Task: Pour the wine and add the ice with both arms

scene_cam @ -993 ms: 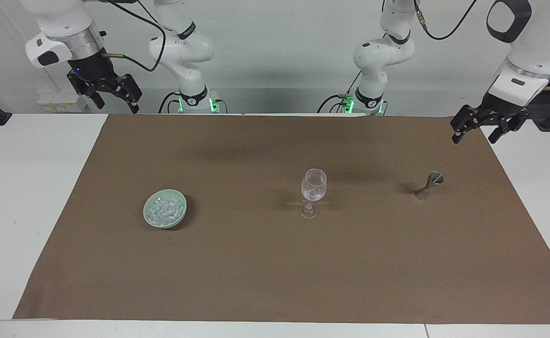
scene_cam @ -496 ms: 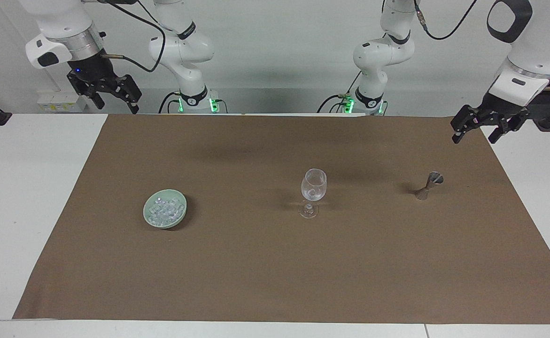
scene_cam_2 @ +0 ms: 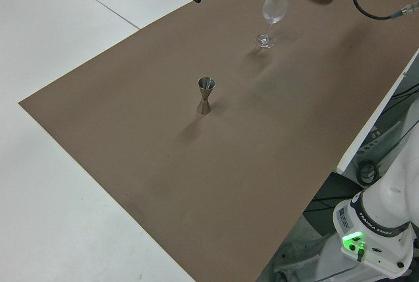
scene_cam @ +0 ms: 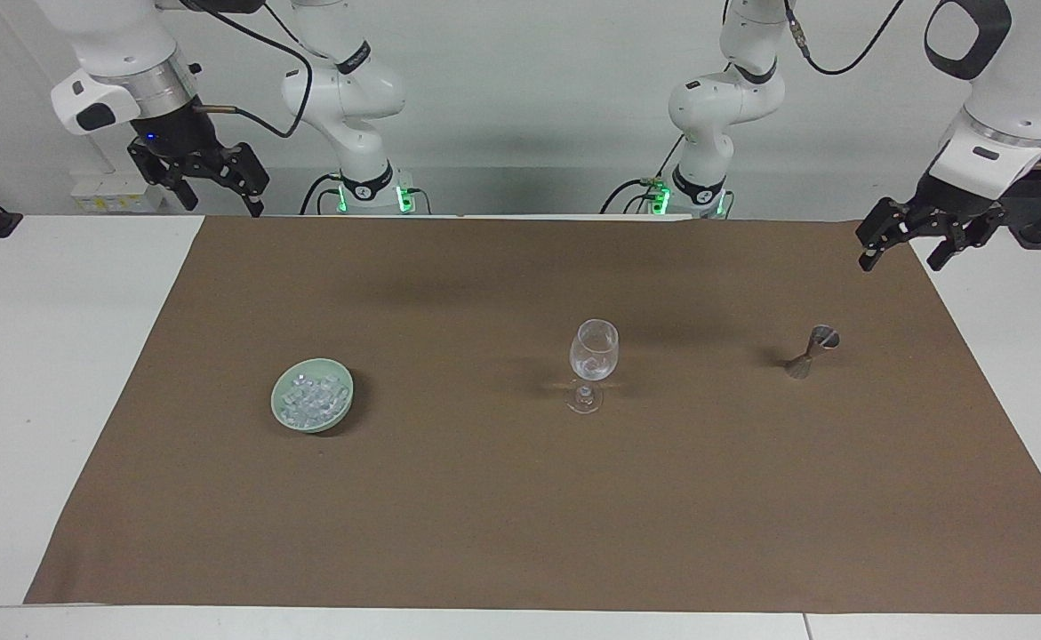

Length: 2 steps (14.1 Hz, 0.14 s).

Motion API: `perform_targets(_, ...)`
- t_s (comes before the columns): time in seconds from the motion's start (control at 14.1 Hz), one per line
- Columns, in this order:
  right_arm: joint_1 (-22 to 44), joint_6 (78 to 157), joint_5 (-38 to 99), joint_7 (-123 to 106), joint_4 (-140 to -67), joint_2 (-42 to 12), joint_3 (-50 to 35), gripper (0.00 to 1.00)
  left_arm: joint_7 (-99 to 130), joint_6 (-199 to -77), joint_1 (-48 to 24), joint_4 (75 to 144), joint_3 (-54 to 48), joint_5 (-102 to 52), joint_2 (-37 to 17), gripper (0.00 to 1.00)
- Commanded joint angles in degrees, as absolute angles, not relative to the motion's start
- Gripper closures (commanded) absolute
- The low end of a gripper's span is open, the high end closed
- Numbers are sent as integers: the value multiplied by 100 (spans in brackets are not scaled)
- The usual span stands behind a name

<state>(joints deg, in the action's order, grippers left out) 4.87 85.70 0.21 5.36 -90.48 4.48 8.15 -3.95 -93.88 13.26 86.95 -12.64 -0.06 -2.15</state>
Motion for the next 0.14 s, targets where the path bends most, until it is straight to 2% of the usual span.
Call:
perform_targets(0.0, 510, 8736, -44, 369, -9299, 633, 861, 0, -457, -9369, 1362, 8701, -1266, -35, -167, 0)
perform_targets(0.07, 518, 8719, -44, 378, -9299, 633, 861, 0, -448, -9369, 1371, 8701, -1266, -44, -167, 0)
